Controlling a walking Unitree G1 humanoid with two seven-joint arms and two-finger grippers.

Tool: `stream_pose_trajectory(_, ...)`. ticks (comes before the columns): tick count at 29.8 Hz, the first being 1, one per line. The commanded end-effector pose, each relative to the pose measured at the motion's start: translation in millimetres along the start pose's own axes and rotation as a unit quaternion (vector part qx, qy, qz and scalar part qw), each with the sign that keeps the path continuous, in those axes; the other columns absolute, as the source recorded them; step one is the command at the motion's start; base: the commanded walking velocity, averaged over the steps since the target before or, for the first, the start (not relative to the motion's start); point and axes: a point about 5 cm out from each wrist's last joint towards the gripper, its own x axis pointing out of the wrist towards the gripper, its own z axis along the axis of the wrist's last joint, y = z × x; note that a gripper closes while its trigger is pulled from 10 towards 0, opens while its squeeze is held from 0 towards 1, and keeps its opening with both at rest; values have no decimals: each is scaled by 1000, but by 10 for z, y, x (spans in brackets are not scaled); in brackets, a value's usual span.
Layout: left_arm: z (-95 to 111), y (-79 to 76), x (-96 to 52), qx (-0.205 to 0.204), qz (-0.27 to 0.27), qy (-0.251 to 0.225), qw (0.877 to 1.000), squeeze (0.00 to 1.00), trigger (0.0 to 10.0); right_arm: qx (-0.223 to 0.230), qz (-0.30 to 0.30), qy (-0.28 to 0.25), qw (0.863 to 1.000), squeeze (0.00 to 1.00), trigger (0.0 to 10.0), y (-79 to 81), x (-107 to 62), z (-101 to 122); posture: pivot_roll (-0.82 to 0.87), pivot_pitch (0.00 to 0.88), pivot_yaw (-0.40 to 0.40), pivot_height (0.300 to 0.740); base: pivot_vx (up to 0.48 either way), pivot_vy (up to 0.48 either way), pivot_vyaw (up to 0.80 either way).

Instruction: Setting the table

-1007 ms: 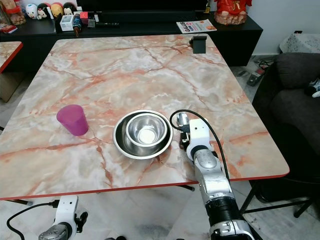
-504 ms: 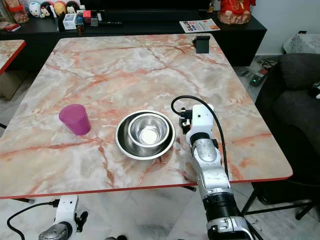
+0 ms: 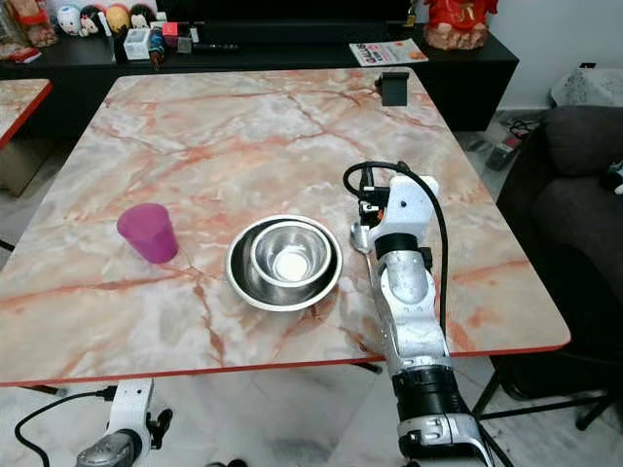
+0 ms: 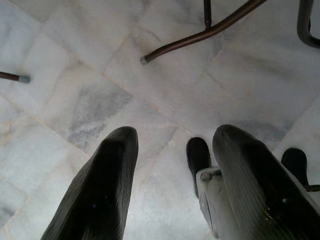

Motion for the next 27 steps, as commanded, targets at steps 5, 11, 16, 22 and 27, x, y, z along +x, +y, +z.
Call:
stream_pose_trajectory(5, -94, 43, -29, -7, 13, 11, 1000, 0, 10000, 17, 17, -10, 1000, 0, 10000, 118, 25, 15, 32, 58, -2, 740, 0, 480, 0)
stream_pose_trajectory(11, -101, 106, -38, -2, 18, 12, 1000, 0, 10000, 20, 24, -13, 999, 0, 10000, 198, 32, 25, 28, 48, 8, 740, 0, 480, 0)
stream_pose_trajectory(16, -67, 110, -28, 2, 17, 10, 1000, 0, 10000, 24, 21, -15, 999, 0, 10000, 184, 25, 23, 23, 53, 13, 740, 0, 480, 0)
stream_pose_trajectory(22, -33, 102, -17, -1, 17, 6, 1000, 0, 10000, 22, 9, -26, 999, 0, 10000, 144, 42, 58, 23, 76, 15, 740, 0, 480, 0)
stream_pose_trajectory(27, -43, 102, -20, -5, 19, 7, 1000, 0, 10000, 22, 6, -26, 999, 0, 10000, 124, 49, 58, 35, 89, 13, 740, 0, 480, 0)
